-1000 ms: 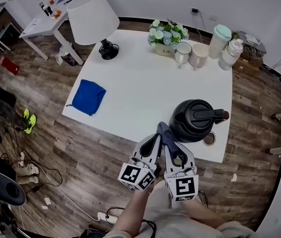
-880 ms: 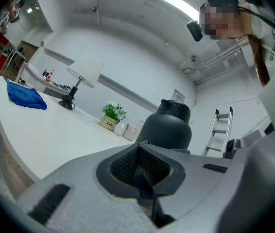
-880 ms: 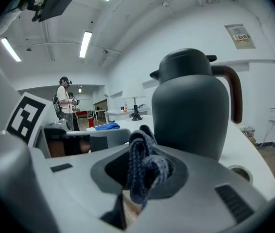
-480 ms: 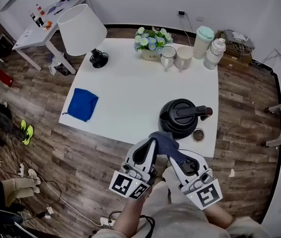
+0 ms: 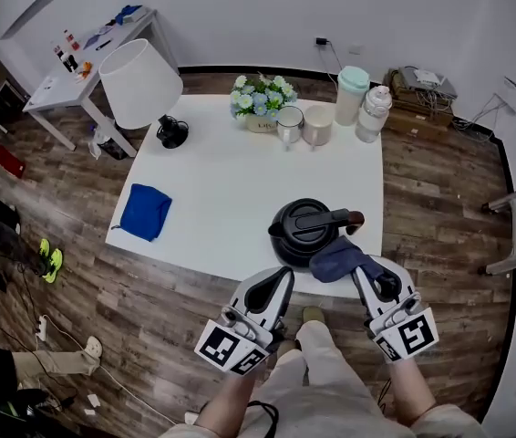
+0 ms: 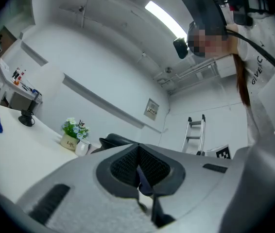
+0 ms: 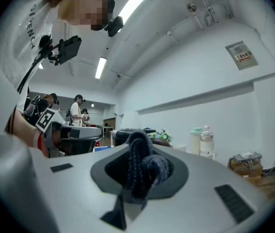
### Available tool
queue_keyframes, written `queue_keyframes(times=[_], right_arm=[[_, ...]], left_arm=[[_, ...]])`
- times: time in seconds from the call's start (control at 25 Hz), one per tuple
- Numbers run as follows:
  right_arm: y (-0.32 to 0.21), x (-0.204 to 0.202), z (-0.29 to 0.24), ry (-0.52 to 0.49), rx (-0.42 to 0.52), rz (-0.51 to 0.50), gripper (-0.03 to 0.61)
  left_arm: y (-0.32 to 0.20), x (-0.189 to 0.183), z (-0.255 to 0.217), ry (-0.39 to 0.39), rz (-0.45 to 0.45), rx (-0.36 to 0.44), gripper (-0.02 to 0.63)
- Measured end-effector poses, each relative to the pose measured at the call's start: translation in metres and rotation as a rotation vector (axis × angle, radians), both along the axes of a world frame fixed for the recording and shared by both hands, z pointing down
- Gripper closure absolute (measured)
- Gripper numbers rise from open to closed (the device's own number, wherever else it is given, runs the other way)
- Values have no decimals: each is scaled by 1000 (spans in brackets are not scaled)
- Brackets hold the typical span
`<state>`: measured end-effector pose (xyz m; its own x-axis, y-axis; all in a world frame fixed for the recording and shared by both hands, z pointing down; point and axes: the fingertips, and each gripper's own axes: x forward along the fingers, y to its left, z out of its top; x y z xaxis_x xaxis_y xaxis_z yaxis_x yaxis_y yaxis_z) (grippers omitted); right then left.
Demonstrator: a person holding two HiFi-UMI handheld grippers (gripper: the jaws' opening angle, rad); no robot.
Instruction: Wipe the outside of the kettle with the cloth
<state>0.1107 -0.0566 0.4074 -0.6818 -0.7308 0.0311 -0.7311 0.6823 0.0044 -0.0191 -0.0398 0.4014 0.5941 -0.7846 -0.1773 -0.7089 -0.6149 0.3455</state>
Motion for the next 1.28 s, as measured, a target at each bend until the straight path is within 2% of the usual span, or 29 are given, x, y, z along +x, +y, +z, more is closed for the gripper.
queue_keyframes(times=[0.12,0.36,0.68,0.8,0.92,1.12,1.28], right_arm=[[-6,2,25,16,-43,6,526],[-15,5,72,62,-133,4,526],[-23,7,133,176,-275,-2,526],[-24,10,146,215,-305,-43,526],[-24,13,122,193,-229,-151,526],[-16,34,15,42,-82,-413,526],[-38,59,-67,-44,75,-515,526]], left_arm=[[-5,-14,17,-46,-67,-35,606],[-16,-38,40,-78,-165,-90,606],[-24,-48,58,-104,-223,-136,606],[-29,-50,65,-111,-241,-158,606],[-39,-58,68,-125,-285,-177,606],[-59,-68,52,-134,-348,-166,606],[-72,-72,37,-112,-396,-143,606]])
